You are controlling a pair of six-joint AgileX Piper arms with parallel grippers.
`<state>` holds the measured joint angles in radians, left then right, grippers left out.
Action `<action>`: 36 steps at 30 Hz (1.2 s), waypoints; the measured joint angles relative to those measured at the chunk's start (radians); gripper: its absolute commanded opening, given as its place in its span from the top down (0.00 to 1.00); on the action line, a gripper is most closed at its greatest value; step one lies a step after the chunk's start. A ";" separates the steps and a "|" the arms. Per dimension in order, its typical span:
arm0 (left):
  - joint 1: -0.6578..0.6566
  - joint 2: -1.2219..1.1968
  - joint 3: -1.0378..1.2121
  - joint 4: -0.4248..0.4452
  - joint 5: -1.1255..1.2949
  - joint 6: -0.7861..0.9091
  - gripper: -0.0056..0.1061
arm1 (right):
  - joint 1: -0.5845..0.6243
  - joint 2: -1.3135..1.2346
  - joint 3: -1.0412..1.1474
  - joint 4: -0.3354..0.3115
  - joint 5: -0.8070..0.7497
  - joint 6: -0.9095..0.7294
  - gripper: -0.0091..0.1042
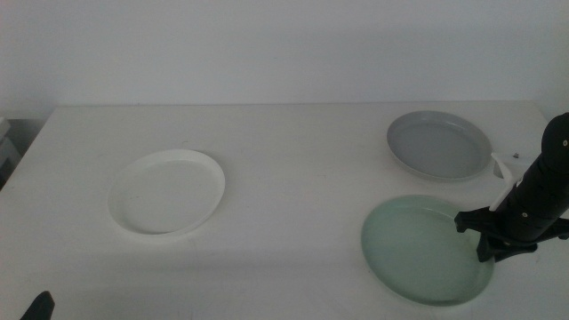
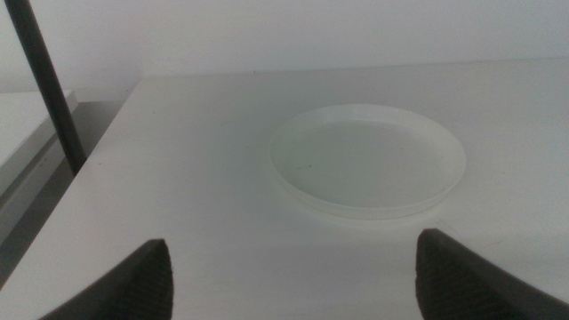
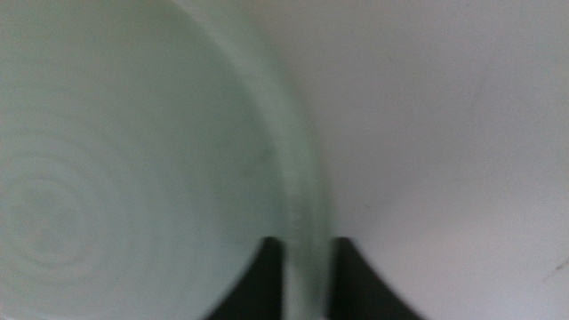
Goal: Stack the three bowls on top of each other.
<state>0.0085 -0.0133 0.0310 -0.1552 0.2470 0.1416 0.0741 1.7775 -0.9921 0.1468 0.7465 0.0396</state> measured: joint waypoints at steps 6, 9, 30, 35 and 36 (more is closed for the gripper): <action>0.000 0.000 0.000 0.000 0.000 0.000 0.01 | 0.003 -0.044 -0.002 0.016 0.018 0.003 0.93; 0.000 0.000 0.000 0.000 0.000 0.000 0.01 | 0.026 -0.101 -0.013 0.027 0.041 0.009 0.93; 0.000 0.000 0.000 0.000 0.000 0.000 0.01 | 0.287 0.046 -0.460 0.076 0.150 0.144 0.92; 0.000 0.000 0.000 0.000 0.000 0.000 0.01 | 0.276 0.173 -0.581 0.075 0.150 0.152 0.92; 0.000 0.000 0.000 0.000 0.000 0.000 0.01 | 0.276 0.198 -0.600 0.075 0.150 0.152 0.92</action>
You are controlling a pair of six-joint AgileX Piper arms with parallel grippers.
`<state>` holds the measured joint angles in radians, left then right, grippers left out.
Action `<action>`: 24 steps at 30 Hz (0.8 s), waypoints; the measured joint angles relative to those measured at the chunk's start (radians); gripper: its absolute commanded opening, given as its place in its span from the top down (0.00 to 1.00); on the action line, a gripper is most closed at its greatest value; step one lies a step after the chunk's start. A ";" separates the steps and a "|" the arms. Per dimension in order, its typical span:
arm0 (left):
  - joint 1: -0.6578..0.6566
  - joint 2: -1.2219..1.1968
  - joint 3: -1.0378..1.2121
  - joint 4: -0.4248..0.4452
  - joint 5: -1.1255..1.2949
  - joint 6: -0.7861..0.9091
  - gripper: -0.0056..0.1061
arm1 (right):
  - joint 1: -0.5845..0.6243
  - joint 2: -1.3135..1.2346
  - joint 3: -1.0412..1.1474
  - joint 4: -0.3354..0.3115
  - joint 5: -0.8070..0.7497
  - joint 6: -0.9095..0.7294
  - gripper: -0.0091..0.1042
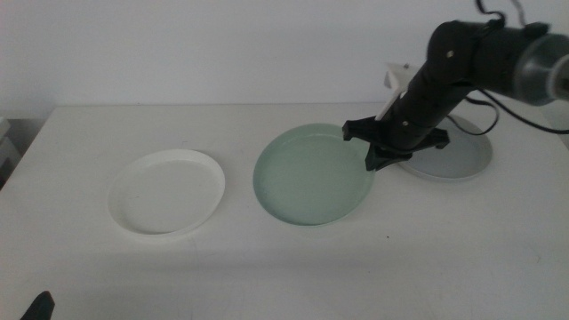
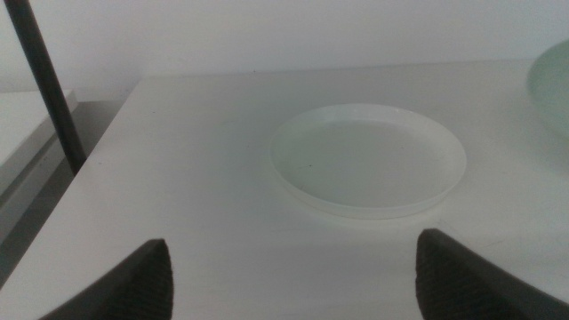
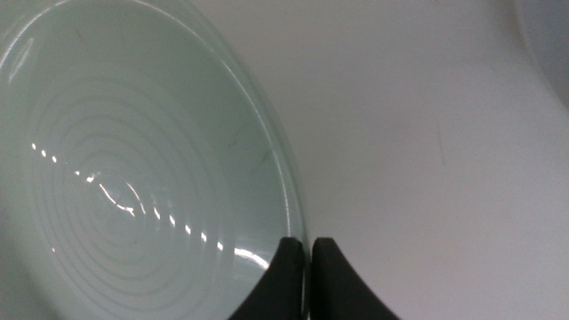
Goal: Stack the three bowls on top of each other.
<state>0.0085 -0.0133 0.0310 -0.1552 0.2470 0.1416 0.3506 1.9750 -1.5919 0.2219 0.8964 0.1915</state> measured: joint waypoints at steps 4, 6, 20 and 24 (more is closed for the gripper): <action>0.000 0.000 0.000 0.000 0.000 0.000 0.01 | 0.000 0.074 -0.039 0.002 0.000 0.000 0.92; 0.000 0.000 0.000 0.000 0.000 0.000 0.01 | 0.000 0.096 -0.041 0.002 -0.001 -0.002 0.92; 0.000 0.000 0.000 0.000 0.000 0.000 0.01 | 0.000 0.146 -0.041 -0.118 -0.034 -0.017 0.65; 0.000 0.000 0.000 0.000 0.000 0.000 0.01 | 0.000 0.147 -0.053 -0.116 -0.030 -0.017 0.45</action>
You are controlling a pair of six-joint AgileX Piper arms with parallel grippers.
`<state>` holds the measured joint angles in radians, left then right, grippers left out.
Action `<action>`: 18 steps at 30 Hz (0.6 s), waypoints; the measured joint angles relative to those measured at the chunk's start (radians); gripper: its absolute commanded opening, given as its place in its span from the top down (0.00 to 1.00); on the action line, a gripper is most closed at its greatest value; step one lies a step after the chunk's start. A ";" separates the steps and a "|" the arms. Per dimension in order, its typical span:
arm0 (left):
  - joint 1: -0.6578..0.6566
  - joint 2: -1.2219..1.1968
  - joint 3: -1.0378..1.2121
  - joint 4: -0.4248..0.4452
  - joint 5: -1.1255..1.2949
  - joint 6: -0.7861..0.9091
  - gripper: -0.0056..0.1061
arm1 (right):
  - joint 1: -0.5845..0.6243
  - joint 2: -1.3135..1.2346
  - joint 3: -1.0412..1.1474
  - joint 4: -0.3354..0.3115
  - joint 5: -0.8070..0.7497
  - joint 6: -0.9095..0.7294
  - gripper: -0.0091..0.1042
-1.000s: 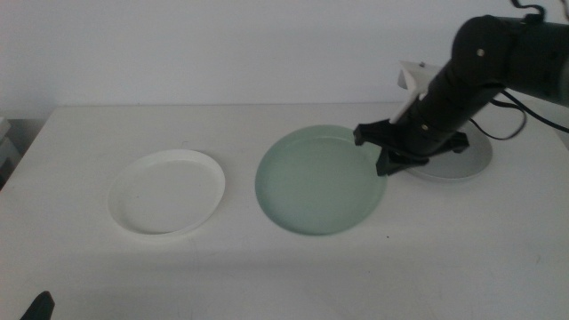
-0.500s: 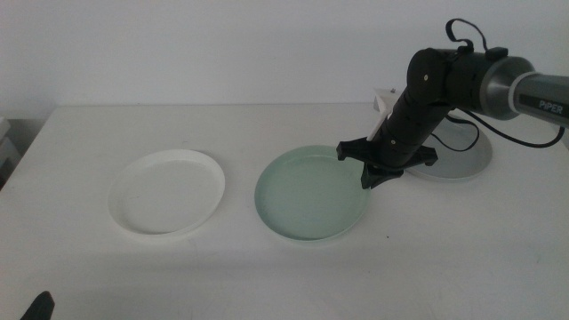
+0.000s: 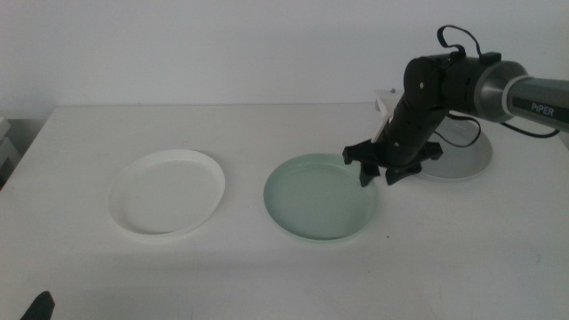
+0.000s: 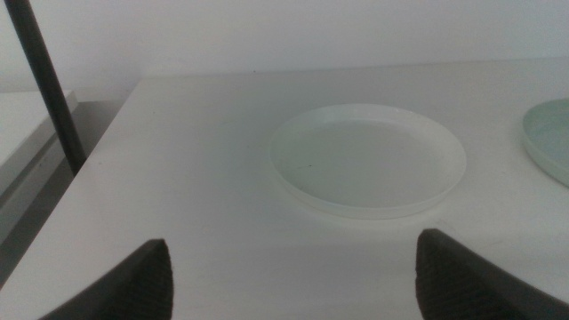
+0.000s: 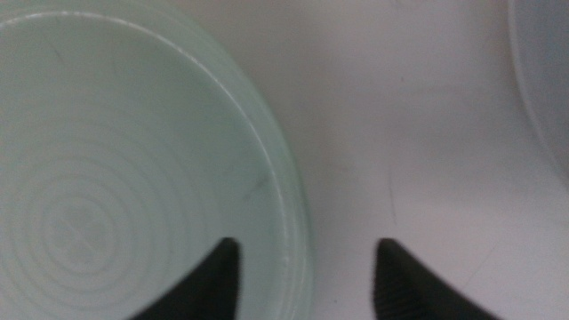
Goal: Stack the three bowls on top of each other.
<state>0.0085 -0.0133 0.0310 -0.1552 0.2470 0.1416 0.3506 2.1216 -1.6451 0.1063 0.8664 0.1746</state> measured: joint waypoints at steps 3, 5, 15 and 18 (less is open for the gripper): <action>0.000 0.000 0.000 0.000 0.000 0.000 0.01 | 0.000 0.000 -0.054 0.000 0.045 0.000 0.36; 0.000 0.000 0.000 0.000 0.000 0.000 0.01 | -0.011 0.000 -0.121 0.006 0.099 0.000 0.33; 0.000 0.000 0.000 0.000 0.000 0.000 0.01 | -0.252 0.000 -0.402 0.026 0.252 -0.049 0.33; 0.000 0.000 0.000 0.000 0.000 0.000 0.01 | -0.344 0.004 -0.406 0.024 0.246 -0.056 0.33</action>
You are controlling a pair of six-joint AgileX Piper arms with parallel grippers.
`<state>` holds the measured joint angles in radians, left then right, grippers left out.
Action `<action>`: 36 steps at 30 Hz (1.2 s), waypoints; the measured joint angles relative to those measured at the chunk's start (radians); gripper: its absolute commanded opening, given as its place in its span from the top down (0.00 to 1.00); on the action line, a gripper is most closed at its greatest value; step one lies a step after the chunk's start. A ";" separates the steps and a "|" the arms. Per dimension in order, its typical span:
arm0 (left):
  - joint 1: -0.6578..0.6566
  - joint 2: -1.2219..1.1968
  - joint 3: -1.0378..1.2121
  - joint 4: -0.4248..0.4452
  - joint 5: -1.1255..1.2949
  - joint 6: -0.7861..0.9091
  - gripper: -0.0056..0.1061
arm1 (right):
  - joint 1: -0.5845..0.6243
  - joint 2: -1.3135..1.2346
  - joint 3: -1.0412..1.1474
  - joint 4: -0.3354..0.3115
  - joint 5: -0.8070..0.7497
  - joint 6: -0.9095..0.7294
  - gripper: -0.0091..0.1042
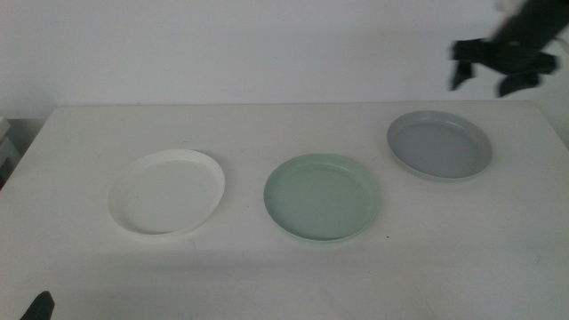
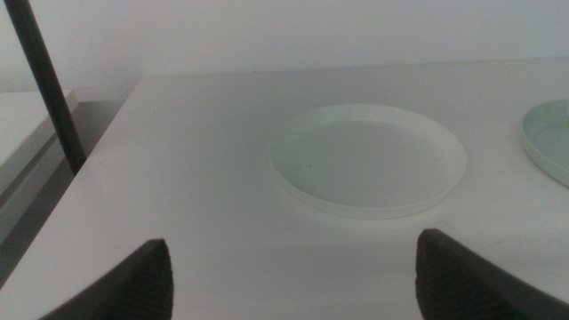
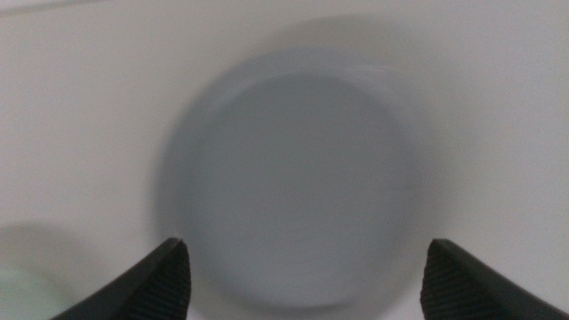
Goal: Stack the three bowls on top of each other.
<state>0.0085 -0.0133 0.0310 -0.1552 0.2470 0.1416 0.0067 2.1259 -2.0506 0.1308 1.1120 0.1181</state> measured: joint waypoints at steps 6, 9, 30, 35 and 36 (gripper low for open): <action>0.000 0.000 0.000 0.000 0.000 0.000 0.01 | -0.126 0.069 -0.001 -0.003 -0.046 -0.045 0.34; 0.000 0.000 0.000 0.000 0.000 0.000 0.01 | -0.150 0.123 -0.001 0.002 -0.091 -0.070 0.36; 0.000 0.000 0.000 0.000 0.000 0.000 0.01 | -0.154 0.296 -0.008 0.150 -0.204 -0.247 0.93; 0.000 0.000 0.000 0.000 0.000 0.000 0.01 | -0.154 0.160 0.069 0.261 -0.185 -0.359 0.93; 0.000 0.000 0.000 0.000 0.000 0.000 0.01 | -0.153 0.114 0.100 0.297 -0.188 -0.382 0.93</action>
<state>0.0085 -0.0133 0.0310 -0.1552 0.2470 0.1416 -0.1464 2.2403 -1.9507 0.4280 0.9239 -0.2638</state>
